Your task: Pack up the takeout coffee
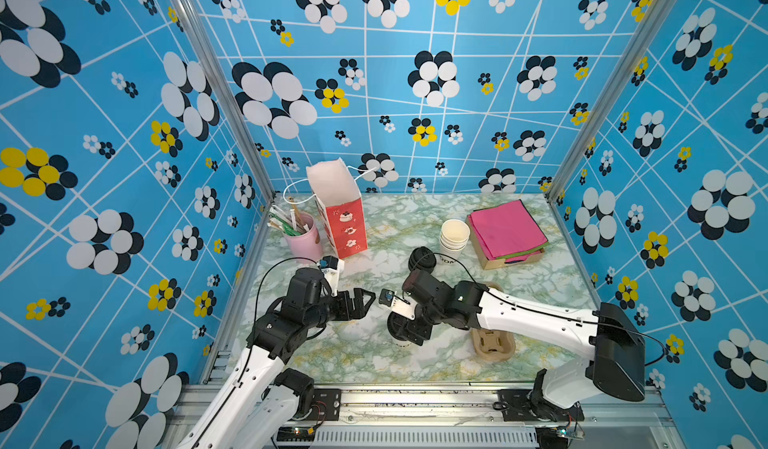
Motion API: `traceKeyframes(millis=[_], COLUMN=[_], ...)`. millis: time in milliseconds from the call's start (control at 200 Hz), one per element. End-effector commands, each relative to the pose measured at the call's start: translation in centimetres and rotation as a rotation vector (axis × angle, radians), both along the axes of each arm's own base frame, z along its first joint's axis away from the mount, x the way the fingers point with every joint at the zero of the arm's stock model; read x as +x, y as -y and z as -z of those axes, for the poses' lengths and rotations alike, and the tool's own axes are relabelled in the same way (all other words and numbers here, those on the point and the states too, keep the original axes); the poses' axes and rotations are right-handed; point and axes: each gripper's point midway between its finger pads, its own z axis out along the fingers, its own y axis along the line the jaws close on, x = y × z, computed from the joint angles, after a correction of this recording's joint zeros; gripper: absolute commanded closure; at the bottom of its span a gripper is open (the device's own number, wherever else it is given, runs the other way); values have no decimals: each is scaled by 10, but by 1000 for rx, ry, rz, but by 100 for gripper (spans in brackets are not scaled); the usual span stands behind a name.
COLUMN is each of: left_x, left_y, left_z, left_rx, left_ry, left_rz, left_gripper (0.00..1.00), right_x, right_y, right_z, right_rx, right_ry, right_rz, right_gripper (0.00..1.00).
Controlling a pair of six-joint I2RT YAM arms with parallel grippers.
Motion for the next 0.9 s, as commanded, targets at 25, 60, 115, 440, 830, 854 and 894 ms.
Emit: traceKeyframes(millis=[25, 60, 115, 440, 830, 854, 894], left_x=[-6, -9, -14, -24, -26, -26, -27], left_y=[5, 8, 13, 35, 55, 56, 57], left_z=[5, 7, 12, 43, 55, 55, 57], left_rx=[-57, -79, -115, -249, -276, -275, -272], left_ry=[-34, -51, -84, -234, -287, -289, -298], left_rz=[17, 29, 42, 98, 161, 166, 171], left_gripper=[3, 6, 11, 46, 65, 66, 68], right_x=[-4, -4, -4, -5, -6, -6, -6], right_y=[13, 14, 16, 19, 18, 18, 18], right_z=[14, 15, 18, 23, 24, 24, 24], right_rx=[-77, -84, -102, -125, -123, -123, -122], right_ry=[-31, -30, -30, -37, -47, -48, -48], right_rz=[21, 20, 21, 13, 15, 16, 15], right_gripper=[21, 21, 23, 27, 30, 30, 30])
